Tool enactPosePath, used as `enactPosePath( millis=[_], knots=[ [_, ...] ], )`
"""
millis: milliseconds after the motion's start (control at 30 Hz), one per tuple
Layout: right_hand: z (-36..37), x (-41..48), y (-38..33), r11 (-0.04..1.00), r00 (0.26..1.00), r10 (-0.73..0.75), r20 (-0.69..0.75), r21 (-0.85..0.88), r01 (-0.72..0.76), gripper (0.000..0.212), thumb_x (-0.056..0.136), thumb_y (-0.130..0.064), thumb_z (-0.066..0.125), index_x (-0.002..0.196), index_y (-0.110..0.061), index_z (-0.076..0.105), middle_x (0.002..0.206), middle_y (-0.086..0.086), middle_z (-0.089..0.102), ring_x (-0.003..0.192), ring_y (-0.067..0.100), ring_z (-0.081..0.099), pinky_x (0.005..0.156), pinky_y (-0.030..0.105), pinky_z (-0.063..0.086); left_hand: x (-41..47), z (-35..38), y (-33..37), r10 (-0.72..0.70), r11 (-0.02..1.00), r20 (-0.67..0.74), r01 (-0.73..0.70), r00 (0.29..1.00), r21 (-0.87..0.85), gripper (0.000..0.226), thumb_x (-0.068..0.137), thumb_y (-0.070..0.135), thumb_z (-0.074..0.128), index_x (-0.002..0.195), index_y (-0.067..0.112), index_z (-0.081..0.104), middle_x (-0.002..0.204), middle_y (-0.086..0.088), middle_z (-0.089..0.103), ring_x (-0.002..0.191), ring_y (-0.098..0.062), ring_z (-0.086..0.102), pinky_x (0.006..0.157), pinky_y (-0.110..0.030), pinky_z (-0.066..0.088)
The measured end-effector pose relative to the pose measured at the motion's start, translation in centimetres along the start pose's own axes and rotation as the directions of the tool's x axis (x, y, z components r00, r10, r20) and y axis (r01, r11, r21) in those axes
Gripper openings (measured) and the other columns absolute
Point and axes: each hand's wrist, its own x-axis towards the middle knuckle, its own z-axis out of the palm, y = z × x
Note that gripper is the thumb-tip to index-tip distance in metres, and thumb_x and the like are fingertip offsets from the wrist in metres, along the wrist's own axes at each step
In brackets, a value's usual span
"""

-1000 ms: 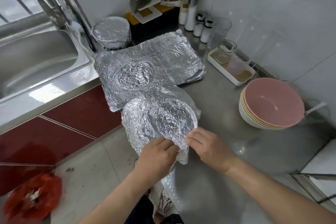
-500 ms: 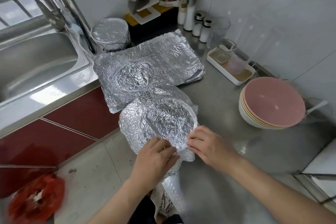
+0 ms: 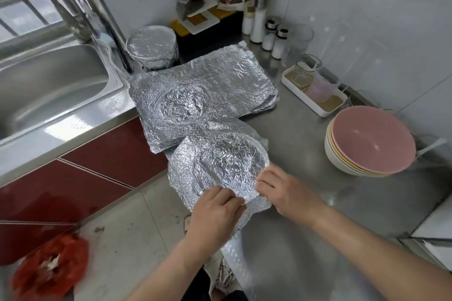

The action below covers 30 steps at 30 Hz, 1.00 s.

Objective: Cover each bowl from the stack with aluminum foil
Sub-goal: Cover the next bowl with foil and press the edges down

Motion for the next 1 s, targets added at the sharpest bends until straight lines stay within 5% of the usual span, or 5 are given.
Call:
enactPosePath(
  millis=[233,400,633,833,1000],
  knots=[
    [-1.9,-0.6,1.4,0.979,0.978,0.205,-0.047,-0.003,-0.205,0.039,0.066,0.001,0.073,0.099,-0.019,0.069,0.108,0.001,0.059,0.108,0.02,0.049,0.062,0.03,0.052,1.6,-0.8,3.4,-0.104,0.988,0.054,0.11,0.993,-0.105,0.027,0.096,0.03,0.049,0.096,0.018,0.073,0.087,0.005,0.065,0.078,-0.017,0.056,0.066,-0.032,0.05],
    [-1.6,-1.2,-0.5,0.829,0.911,0.408,-0.057,0.442,-0.344,0.016,0.082,-0.011,0.068,0.095,-0.018,0.075,0.101,-0.008,0.063,0.097,0.004,0.05,0.09,0.011,0.038,2.1,-1.9,0.6,-0.042,0.978,0.079,0.057,0.996,-0.201,0.03,0.098,0.036,0.049,0.103,0.02,0.074,0.106,0.008,0.07,0.1,-0.014,0.06,0.084,-0.025,0.049],
    [0.2,-1.2,-2.5,0.973,0.994,0.112,0.01,0.203,-0.111,0.026,0.075,0.002,0.071,0.098,-0.009,0.069,0.101,0.004,0.062,0.101,0.021,0.055,0.093,0.027,0.045,0.8,-1.6,-1.3,0.072,0.977,0.186,-0.031,0.98,-0.212,0.037,0.098,0.048,0.045,0.112,0.028,0.073,0.126,0.008,0.066,0.123,-0.021,0.056,0.1,-0.033,0.046],
    [-0.1,-0.2,-2.0,0.97,0.99,0.13,-0.058,0.212,-0.115,0.024,0.081,-0.005,0.047,0.085,-0.008,0.07,0.089,0.003,0.064,0.088,0.02,0.059,0.077,0.027,0.051,0.5,-1.2,-2.0,0.123,0.978,0.162,-0.092,0.979,-0.187,0.033,0.095,0.047,0.052,0.115,0.029,0.071,0.126,0.013,0.065,0.124,-0.017,0.057,0.101,-0.033,0.048],
    [-0.3,0.4,-0.9,0.959,0.991,0.135,-0.022,0.256,-0.125,0.02,0.077,0.003,0.054,0.084,-0.009,0.069,0.088,0.002,0.063,0.088,0.02,0.058,0.079,0.028,0.05,0.4,-0.5,-2.1,0.137,0.984,0.105,-0.123,0.985,-0.125,0.029,0.095,0.04,0.057,0.117,0.026,0.069,0.126,0.011,0.065,0.122,-0.018,0.058,0.1,-0.035,0.047]
  ],
)
